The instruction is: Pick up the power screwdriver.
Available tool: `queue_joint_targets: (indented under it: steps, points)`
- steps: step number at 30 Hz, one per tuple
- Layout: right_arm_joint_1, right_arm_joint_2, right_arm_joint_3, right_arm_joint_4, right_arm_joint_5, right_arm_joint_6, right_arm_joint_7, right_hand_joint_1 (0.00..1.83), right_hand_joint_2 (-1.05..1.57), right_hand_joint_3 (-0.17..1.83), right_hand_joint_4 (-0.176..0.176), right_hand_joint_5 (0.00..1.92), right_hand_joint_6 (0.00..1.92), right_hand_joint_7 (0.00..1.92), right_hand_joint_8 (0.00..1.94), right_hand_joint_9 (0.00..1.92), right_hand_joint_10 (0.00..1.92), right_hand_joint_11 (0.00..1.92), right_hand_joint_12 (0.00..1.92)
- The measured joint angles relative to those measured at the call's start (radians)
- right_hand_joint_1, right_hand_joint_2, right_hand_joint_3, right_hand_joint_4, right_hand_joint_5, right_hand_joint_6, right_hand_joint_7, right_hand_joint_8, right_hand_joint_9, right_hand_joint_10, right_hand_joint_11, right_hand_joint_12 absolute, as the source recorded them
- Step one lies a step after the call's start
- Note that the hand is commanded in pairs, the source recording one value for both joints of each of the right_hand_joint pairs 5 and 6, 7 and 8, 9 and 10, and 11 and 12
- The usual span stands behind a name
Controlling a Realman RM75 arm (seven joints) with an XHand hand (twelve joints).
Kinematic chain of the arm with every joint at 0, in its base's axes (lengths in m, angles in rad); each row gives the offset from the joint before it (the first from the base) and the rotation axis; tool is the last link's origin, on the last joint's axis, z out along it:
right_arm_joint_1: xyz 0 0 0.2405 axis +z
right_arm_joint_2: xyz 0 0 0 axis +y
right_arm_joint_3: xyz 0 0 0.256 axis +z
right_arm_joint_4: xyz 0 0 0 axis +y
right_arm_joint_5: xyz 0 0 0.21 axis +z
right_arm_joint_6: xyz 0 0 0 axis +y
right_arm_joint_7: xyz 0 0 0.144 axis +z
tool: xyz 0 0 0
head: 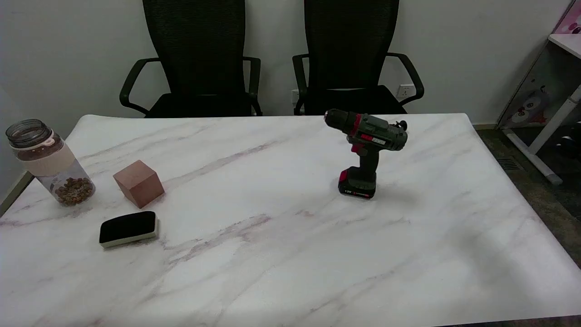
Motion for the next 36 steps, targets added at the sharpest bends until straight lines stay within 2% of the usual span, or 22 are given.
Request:
queue_joint_targets:
  steps: [2,13,29,36]
  points:
    - [0.029,-0.003,-0.002,0.007,-0.023,-0.031,0.003,0.87,-0.40,0.56,0.006,0.29,0.29,0.29,0.29,0.34,0.34,0.31,0.31]
    - [0.258,-0.047,-0.073,0.041,-0.156,-0.196,0.057,0.88,-0.43,0.57,0.036,0.30,0.30,0.30,0.30,0.35,0.35,0.33,0.33]
    - [0.554,-0.173,-0.178,0.044,-0.316,-0.395,0.098,0.90,-0.42,0.56,0.043,0.29,0.29,0.29,0.29,0.36,0.36,0.34,0.34]
    - [0.677,-0.221,-0.243,0.062,-0.348,-0.462,0.105,0.90,-0.47,0.63,0.073,0.26,0.26,0.26,0.26,0.32,0.32,0.29,0.29]
